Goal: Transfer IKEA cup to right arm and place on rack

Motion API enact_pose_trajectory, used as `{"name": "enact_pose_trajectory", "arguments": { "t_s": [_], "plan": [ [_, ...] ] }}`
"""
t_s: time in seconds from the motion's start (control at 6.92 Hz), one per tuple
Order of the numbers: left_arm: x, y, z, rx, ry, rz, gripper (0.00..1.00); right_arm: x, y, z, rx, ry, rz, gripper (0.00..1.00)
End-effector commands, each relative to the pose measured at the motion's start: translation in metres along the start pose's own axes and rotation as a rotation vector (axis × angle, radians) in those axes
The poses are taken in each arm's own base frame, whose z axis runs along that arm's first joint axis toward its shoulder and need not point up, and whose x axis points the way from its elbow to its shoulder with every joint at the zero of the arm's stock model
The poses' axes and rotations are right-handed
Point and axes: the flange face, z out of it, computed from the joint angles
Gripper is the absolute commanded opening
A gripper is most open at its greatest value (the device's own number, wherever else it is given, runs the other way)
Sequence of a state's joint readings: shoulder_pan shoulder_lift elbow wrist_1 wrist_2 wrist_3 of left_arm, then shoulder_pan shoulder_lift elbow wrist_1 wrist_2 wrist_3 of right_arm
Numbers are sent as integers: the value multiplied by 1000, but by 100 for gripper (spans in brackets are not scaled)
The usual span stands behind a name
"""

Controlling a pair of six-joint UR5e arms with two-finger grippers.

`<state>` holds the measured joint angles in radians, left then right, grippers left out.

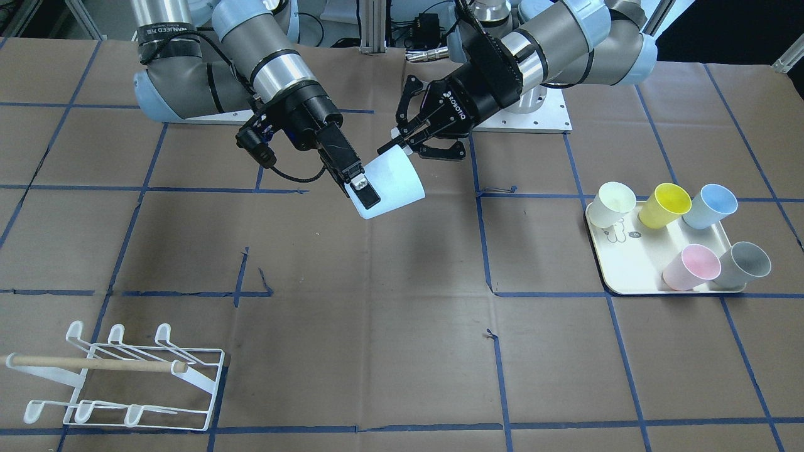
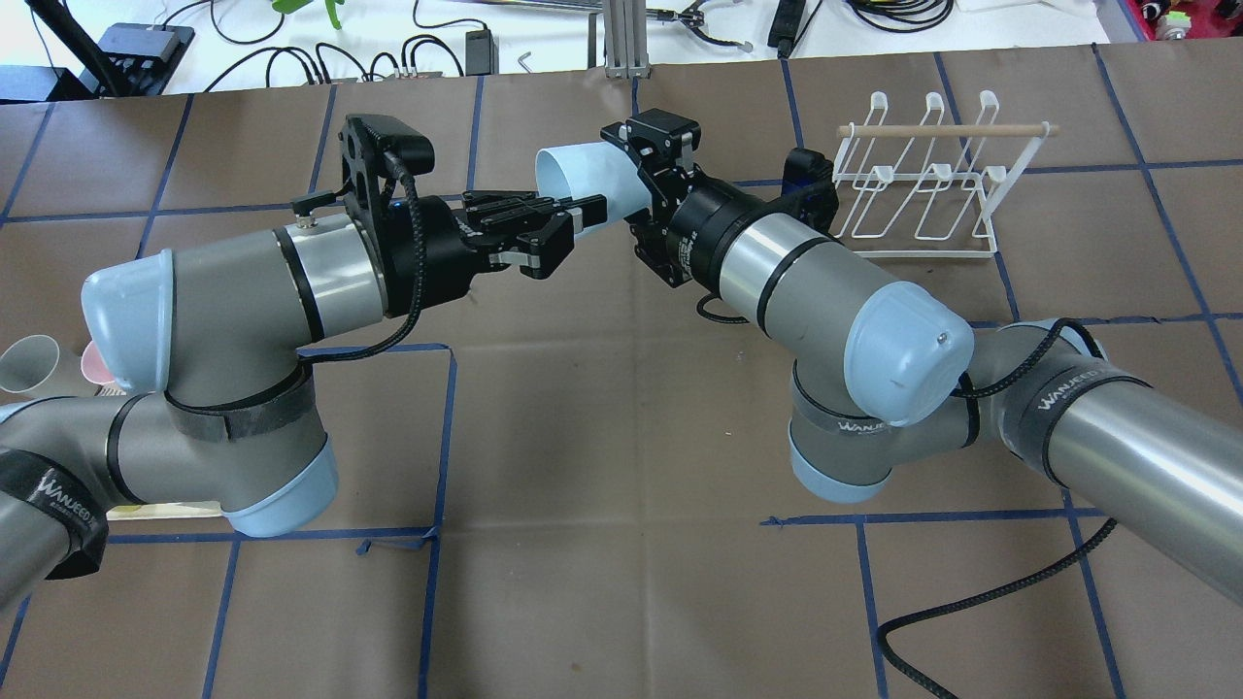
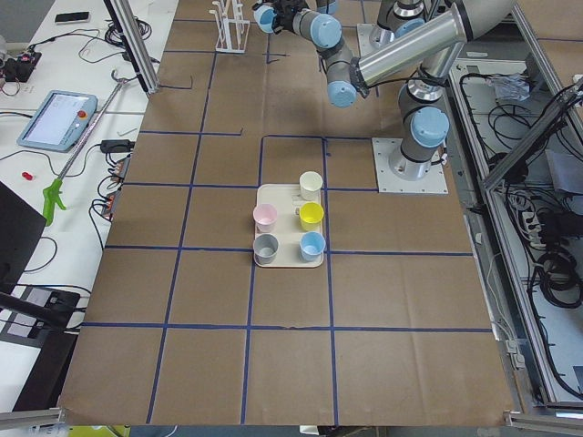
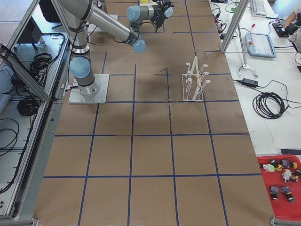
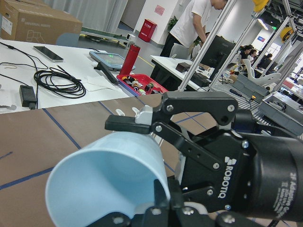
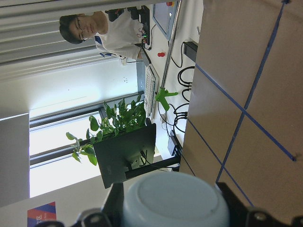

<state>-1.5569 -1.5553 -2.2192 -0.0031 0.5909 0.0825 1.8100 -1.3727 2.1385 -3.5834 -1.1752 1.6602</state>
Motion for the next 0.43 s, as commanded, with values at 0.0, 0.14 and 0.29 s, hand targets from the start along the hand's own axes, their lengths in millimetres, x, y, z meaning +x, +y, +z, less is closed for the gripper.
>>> {"name": "enact_pose_trajectory", "arguments": {
  "t_s": [0.0,0.14,0.29],
  "plan": [
    [-1,-4,0,4,-12,4,10,0,0,0,0,0,-5,46],
    [-2,-5,-1,5,-24,-1,47,0,0,0,-2,0,-5,44],
    [-7,-4,-1,5,-59,-37,90,-1,0,0,-2,-1,-7,42]
  ]
}}
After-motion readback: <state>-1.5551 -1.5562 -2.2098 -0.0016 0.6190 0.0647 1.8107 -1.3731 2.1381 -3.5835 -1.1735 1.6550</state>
